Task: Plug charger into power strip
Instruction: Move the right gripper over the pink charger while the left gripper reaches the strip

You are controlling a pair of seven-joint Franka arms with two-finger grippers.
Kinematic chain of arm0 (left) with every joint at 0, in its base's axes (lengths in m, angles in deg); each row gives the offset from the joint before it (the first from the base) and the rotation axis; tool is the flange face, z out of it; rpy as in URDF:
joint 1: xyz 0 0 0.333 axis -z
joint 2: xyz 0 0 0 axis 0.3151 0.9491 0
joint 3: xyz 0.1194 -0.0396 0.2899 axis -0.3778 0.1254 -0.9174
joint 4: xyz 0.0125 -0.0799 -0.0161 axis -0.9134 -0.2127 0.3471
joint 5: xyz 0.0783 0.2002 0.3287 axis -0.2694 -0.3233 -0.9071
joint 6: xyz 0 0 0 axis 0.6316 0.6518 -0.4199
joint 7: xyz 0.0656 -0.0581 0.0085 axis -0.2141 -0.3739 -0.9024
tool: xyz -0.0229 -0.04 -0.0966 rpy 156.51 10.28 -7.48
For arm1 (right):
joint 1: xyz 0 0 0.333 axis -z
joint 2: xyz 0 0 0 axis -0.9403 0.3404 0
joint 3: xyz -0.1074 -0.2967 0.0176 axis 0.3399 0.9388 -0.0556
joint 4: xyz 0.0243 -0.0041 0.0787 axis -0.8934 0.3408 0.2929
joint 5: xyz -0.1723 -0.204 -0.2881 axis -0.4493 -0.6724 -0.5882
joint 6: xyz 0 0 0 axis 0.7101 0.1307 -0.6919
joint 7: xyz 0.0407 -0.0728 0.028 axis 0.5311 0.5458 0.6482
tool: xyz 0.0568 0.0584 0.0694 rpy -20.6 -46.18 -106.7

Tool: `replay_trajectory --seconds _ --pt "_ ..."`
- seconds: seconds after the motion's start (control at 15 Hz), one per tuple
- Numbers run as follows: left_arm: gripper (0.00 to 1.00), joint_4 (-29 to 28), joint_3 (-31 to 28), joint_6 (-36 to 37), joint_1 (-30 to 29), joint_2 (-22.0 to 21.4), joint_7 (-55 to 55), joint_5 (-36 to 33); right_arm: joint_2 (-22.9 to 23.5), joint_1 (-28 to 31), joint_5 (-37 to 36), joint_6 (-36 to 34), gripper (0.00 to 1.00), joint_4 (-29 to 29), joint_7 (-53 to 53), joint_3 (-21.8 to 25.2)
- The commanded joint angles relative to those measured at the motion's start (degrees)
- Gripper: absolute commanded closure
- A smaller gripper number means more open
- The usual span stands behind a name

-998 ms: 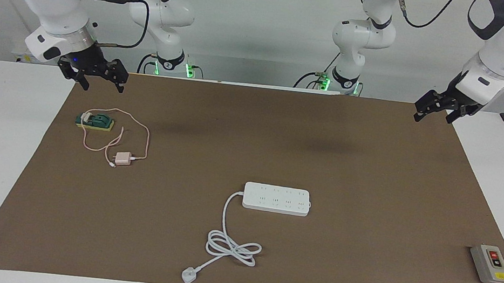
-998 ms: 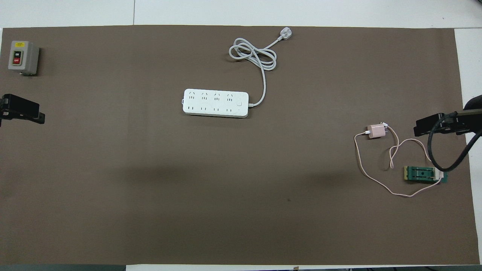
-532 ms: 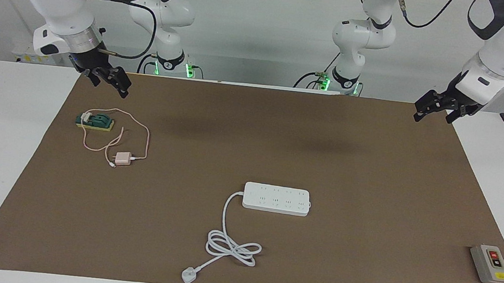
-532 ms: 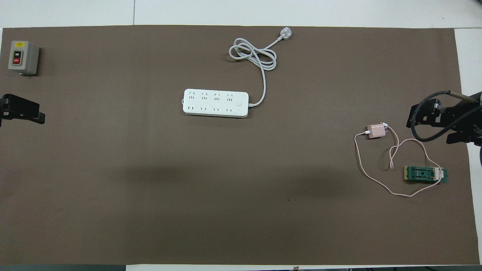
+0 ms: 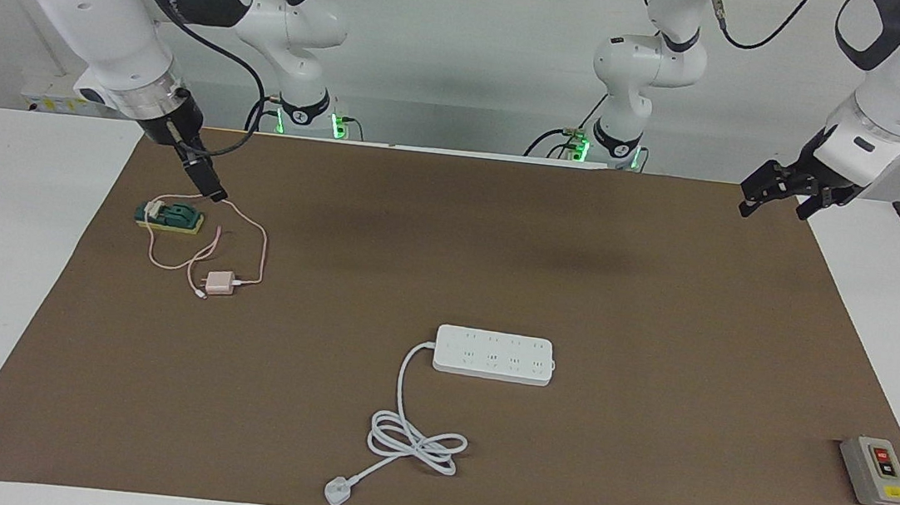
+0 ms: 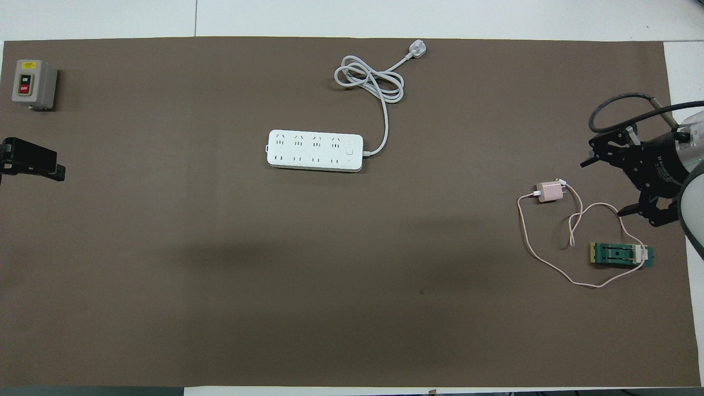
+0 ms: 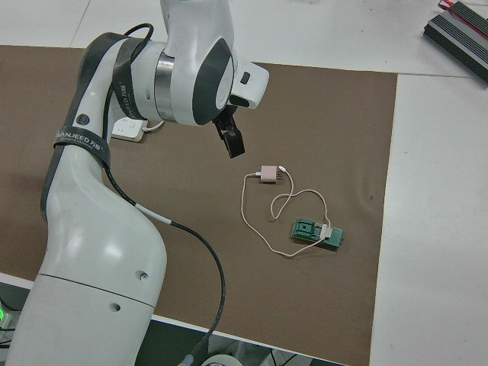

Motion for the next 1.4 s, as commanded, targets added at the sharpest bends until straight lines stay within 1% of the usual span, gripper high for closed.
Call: replay_trajectory --seconds 0.0,0.27,0.33,0.47,0.6,0.73,0.8,0.87,1.06,1.13,1.26,1.33 --pt "0.0 -1.6 -0.19 -0.39 0.15 -1.86 0.6 -0.54 2.49 3.33 1.28 2.49 0.0 0.88 4.35 -0.38" --pt "0.0 -1.34 -0.19 0.04 0.42 -1.95 0.61 -0.54 3.29 5.44 2.07 3.11 0.0 3.24 16.2 -0.3" --pt "0.0 -1.34 -0.19 0.39 0.33 -2.82 0.52 -0.54 3.38 6.66 4.34 4.07 0.0 4.12 18.4 -0.3" --pt "0.0 -0.99 -0.63 -0.3 -0.19 -3.96 1.39 -0.54 3.47 7.38 5.06 5.83 0.0 5.88 20.35 -0.3" --pt "0.0 -0.02 -0.98 -0.57 -0.46 -3.97 1.74 0.51 3.47 7.73 5.06 8.11 0.0 7.55 20.36 -0.21" --pt "0.0 -1.67 -1.07 -3.72 -0.46 -4.58 2.27 3.84 3.47 8.52 5.06 10.83 0.0 8.87 19.92 -0.21" --pt "0.0 -3.69 -1.07 -5.21 -0.46 -5.45 2.27 6.12 3.47 8.61 5.06 11.63 0.0 9.57 20.01 -0.3" --pt "0.0 -5.62 -1.07 -7.66 -0.46 -6.25 2.19 10.41 3.47 8.87 5.06 11.55 0.0 10.54 19.57 -0.3" --pt "0.0 -15.11 -1.07 -16.45 -0.29 -10.28 2.01 20.0 3.47 9.4 6.73 11.9 0.0 13.18 9.05 -0.3" --pt "0.0 -16.96 -0.9 -18.39 0.32 -10.82 2.01 22.03 3.47 9.23 6.65 12.33 0.0 13.27 7.28 -0.3" --pt "0.0 -17.85 -0.54 -19.64 1.11 -10.04 2.27 25.55 3.73 9.14 6.73 14.78 0.0 14.49 3.77 -0.3" --pt "0.0 -18.82 -0.63 -21.03 1.38 -9.25 2.71 29.66 4.43 9.14 6.91 16.89 0.0 15.02 1.57 -0.3"
